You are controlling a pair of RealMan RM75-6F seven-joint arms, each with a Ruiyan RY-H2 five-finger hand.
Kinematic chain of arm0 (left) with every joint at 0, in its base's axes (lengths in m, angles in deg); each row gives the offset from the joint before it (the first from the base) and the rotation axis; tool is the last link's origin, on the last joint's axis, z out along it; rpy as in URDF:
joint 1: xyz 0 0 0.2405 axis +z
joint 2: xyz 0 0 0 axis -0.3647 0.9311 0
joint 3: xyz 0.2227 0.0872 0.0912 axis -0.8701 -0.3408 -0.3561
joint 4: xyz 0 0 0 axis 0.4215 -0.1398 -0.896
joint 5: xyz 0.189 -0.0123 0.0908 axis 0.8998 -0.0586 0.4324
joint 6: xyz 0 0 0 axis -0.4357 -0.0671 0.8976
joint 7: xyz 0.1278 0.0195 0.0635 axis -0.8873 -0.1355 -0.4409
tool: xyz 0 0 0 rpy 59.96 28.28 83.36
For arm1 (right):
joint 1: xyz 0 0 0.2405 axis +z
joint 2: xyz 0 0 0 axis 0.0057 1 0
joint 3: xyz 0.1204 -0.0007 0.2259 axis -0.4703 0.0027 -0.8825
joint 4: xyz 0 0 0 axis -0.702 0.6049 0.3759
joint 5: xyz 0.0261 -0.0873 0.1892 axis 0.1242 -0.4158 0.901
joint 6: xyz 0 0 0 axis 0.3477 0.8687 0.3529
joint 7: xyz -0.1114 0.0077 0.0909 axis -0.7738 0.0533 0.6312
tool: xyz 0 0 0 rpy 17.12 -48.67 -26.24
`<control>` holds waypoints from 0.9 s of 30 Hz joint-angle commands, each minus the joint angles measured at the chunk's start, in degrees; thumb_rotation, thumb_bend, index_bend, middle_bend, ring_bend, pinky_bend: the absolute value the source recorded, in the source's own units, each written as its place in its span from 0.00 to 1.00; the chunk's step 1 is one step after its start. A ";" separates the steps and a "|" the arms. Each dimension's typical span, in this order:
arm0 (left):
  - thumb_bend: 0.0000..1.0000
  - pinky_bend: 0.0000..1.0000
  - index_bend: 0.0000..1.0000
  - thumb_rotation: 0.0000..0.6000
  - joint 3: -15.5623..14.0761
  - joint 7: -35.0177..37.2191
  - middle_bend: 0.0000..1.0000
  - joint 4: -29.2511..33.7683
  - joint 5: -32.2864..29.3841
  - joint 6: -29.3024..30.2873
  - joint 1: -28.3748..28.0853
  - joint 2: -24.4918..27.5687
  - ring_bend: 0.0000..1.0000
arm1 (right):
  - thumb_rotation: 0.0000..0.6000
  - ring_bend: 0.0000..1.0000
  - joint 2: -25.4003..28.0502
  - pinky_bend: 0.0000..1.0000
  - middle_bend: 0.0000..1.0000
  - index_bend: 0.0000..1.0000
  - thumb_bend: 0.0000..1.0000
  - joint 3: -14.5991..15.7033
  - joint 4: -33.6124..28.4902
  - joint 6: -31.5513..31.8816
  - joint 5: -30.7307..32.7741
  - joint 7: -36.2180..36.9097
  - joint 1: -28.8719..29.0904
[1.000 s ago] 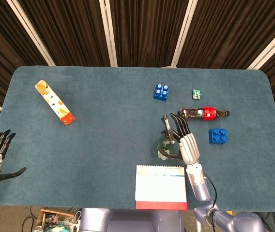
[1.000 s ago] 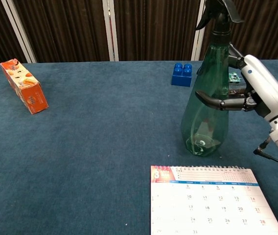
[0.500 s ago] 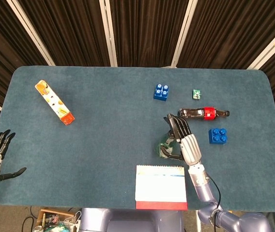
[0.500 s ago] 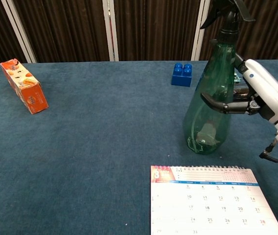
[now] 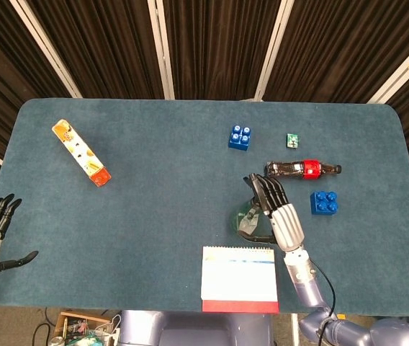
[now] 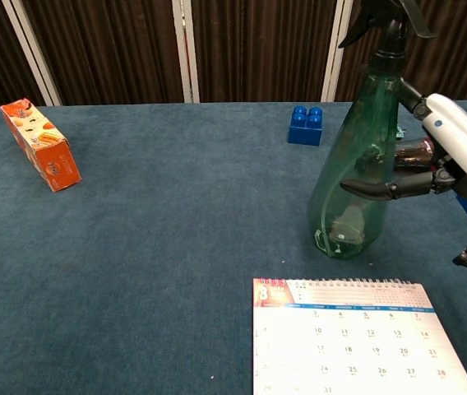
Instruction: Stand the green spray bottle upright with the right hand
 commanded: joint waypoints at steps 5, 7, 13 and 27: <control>0.05 0.00 0.00 1.00 -0.21 -0.01 0.00 0.19 0.55 0.42 0.17 0.07 0.00 | 1.00 0.00 4.49 0.00 0.00 0.00 0.04 0.61 -7.04 0.96 -0.55 -3.66 -1.78; 0.05 0.00 0.00 1.00 -0.27 0.00 0.00 0.24 0.71 0.60 0.24 0.10 0.00 | 1.00 0.00 5.53 0.00 0.00 0.00 0.01 0.67 -8.66 0.97 -0.54 -4.59 -2.16; 0.05 0.00 0.00 1.00 -0.34 0.19 0.00 0.36 1.02 1.14 0.50 0.23 0.00 | 1.00 0.00 8.89 0.00 0.00 0.00 0.00 1.57 -13.38 1.69 -0.83 -6.67 -3.99; 0.05 0.00 0.00 1.00 0.01 0.51 0.00 0.28 0.50 1.58 0.78 0.49 0.00 | 1.00 0.00 28.18 0.00 0.00 0.00 0.12 8.78 -27.39 0.77 1.44 -20.95 -12.73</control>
